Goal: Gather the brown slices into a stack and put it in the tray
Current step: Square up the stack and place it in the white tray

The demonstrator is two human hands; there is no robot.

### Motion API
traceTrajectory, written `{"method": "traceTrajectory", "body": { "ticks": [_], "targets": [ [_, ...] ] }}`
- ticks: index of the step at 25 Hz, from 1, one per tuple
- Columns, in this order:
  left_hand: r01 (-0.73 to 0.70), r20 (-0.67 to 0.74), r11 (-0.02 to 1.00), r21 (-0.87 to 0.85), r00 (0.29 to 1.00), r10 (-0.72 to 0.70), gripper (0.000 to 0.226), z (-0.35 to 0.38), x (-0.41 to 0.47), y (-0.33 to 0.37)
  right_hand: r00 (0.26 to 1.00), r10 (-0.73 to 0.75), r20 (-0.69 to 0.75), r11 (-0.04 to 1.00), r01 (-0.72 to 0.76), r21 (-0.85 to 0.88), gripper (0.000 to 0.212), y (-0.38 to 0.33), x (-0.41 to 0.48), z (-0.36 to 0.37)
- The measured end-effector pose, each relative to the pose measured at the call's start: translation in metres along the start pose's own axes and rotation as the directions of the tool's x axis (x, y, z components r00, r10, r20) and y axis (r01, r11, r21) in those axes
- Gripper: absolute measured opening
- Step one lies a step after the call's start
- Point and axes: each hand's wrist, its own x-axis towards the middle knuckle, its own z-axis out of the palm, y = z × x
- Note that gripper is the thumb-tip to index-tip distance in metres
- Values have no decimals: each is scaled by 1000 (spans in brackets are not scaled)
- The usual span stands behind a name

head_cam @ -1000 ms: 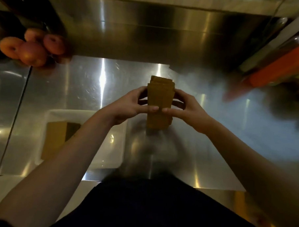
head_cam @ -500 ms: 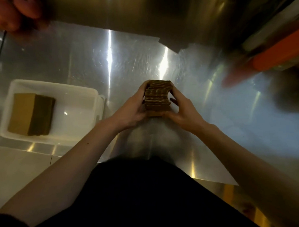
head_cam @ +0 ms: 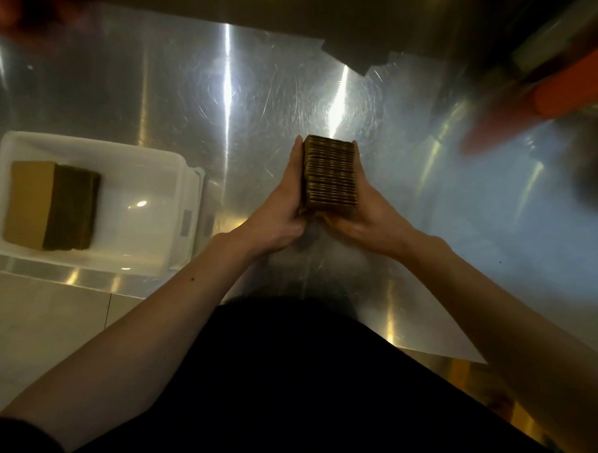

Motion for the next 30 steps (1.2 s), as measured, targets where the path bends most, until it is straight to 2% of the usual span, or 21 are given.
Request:
{"method": "traceTrajectory", "body": {
  "ticks": [6,12,22,30],
  "targets": [
    [-38,-10,999,-10,999,38,109,7,5,-2,1000,16,-18,1000,-17,-17,80,2,3,3],
    [-14,-43,999,-44,999,12,106,9,0,-2,997,51,-60,999,-52,-7,73,3,1,10],
    [-27,-63,997,-70,998,23,105,13,-1,-3,995,47,-86,998,-44,38,75,1,-3,14],
    [-12,-63,999,-38,998,9,108,13,2,-2,997,40,-70,998,-37,44,85,2,-4,17]
  ]
}}
